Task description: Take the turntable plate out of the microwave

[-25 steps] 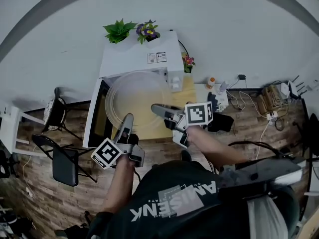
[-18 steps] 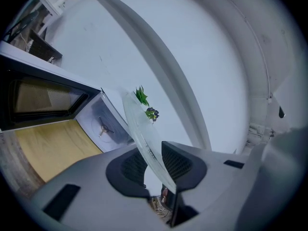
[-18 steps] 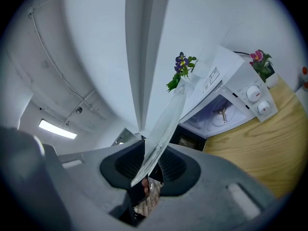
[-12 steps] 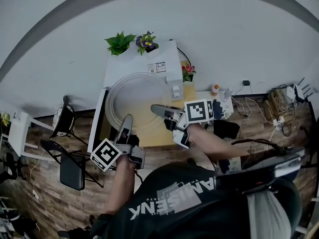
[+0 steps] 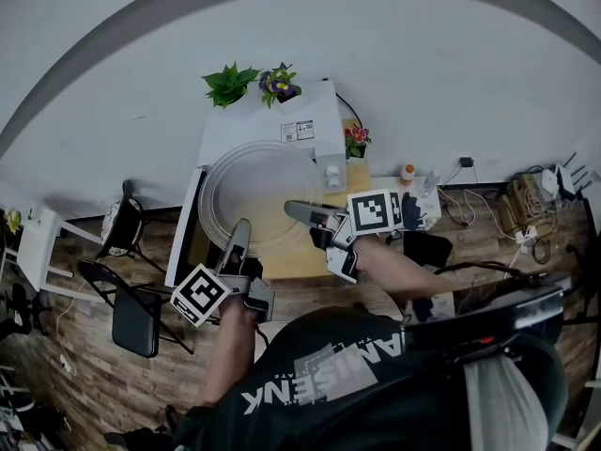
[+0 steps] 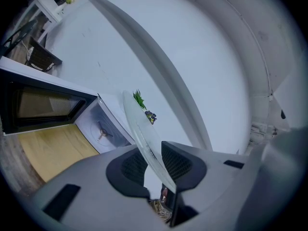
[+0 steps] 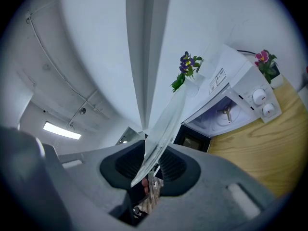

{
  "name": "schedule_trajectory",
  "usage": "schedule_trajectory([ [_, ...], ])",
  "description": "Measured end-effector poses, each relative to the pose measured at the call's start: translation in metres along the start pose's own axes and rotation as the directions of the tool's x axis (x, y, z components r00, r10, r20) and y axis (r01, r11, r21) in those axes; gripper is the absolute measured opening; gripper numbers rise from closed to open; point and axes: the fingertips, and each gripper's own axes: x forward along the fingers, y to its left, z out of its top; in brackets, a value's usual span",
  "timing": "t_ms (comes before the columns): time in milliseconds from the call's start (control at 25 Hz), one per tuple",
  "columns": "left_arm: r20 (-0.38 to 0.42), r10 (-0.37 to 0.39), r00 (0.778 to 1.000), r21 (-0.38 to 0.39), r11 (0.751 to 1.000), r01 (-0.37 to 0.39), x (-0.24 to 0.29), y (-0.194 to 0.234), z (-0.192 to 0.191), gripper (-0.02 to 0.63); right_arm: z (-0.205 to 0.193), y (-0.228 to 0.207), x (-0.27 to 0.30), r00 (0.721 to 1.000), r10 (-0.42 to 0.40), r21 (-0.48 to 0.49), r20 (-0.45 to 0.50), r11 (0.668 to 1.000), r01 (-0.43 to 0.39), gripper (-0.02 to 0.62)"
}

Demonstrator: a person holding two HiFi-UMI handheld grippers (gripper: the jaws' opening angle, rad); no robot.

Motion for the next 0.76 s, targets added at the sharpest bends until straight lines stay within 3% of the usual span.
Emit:
schedule_trajectory([
  [200, 0.007, -0.049, 0.999, -0.043, 0.998, 0.049, 0.003, -0.009, -0.004, 0.084, 0.001, 0.001, -0.004, 1.0, -0.016, -0.023, 0.0, 1.0, 0.016, 0.091],
  [280, -0.008, -0.001, 1.0, 0.024, 1.0, 0.001, -0.001, 0.0, -0.001, 0.084, 0.001, -0.004, -0.007, 0.998, -0.057, -0.027, -0.002, 0.998, 0.057, 0.091],
  [360, -0.023, 0.056, 0.998, 0.104, 0.993, -0.054, -0.005, 0.011, 0.003, 0.084, 0.001, 0.0, -0.005, 1.0, -0.018, -0.023, 0.007, 1.0, 0.018, 0.092],
  [600, -0.01, -0.062, 0.998, -0.051, 0.997, 0.061, 0.006, -0.012, -0.007, 0.084, 0.002, 0.002, -0.005, 1.0, -0.007, -0.018, 0.007, 1.0, 0.007, 0.092],
  [760, -0.033, 0.046, 0.998, 0.076, 0.996, -0.043, -0.002, 0.01, 0.002, 0.084, 0.003, 0.0, -0.003, 1.0, -0.012, -0.014, 0.003, 1.0, 0.012, 0.094],
])
